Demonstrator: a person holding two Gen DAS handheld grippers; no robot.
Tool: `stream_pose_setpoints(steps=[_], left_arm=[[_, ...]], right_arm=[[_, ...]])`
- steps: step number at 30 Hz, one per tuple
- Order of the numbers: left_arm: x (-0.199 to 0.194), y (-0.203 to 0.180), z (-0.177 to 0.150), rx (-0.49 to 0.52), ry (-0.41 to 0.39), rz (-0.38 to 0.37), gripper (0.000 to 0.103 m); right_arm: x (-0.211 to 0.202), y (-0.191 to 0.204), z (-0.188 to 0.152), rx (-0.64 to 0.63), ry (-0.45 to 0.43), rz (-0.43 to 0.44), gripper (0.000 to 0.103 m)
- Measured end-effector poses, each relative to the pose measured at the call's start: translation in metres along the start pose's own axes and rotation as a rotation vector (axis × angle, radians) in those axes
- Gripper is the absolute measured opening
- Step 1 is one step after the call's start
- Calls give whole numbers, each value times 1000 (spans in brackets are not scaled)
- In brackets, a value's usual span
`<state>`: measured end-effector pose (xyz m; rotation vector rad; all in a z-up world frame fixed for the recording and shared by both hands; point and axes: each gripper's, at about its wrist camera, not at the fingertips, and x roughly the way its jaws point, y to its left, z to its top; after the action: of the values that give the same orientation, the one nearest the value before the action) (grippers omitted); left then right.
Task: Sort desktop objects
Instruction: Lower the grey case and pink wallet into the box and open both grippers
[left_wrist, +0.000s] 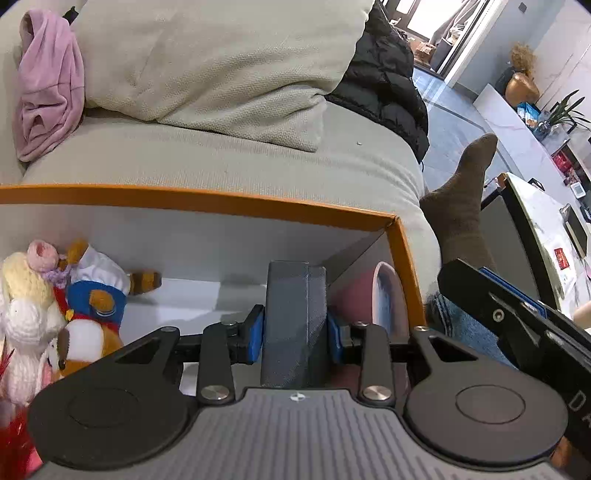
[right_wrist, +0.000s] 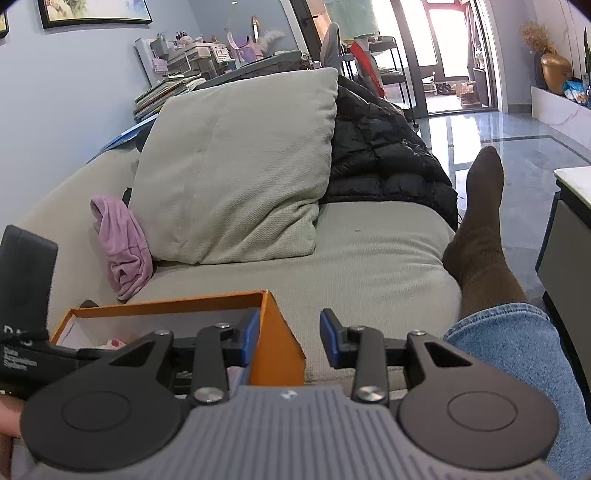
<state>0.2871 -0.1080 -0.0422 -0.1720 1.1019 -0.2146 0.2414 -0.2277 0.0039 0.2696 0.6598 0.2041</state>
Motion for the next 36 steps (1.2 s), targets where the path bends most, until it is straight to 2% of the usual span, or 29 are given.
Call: stream_pose_setpoints(steps=[5, 8, 12, 17, 22, 25, 27, 29, 36], left_arm=[[-1, 6, -1, -10, 9, -39, 42], [-7, 9, -2, 2, -7, -39, 50], [-16, 13, -5, -4, -20, -71, 51], [-33, 21, -14, 20, -41, -104, 51], [-45, 20, -28, 137, -40, -82, 51], [-41, 17, -35, 195, -13, -66, 42], [-36, 17, -35, 200, 2, -67, 38], [-33, 17, -36, 209, 11, -70, 34], [-29, 24, -32, 188, -25, -135, 28]], right_arm=[[1, -3, -1, 6, 9, 0, 38], [-4, -3, -2, 1, 9, 0, 38], [-14, -4, -4, -28, 17, 18, 39], [-25, 8, -12, -173, 75, 57, 53], [-21, 31, -26, -337, 173, 48, 53], [-12, 40, -34, -385, 230, 13, 53], [-4, 42, -36, -388, 250, -12, 46], [4, 44, -38, -395, 273, -39, 46], [17, 48, -37, -409, 257, -85, 39]])
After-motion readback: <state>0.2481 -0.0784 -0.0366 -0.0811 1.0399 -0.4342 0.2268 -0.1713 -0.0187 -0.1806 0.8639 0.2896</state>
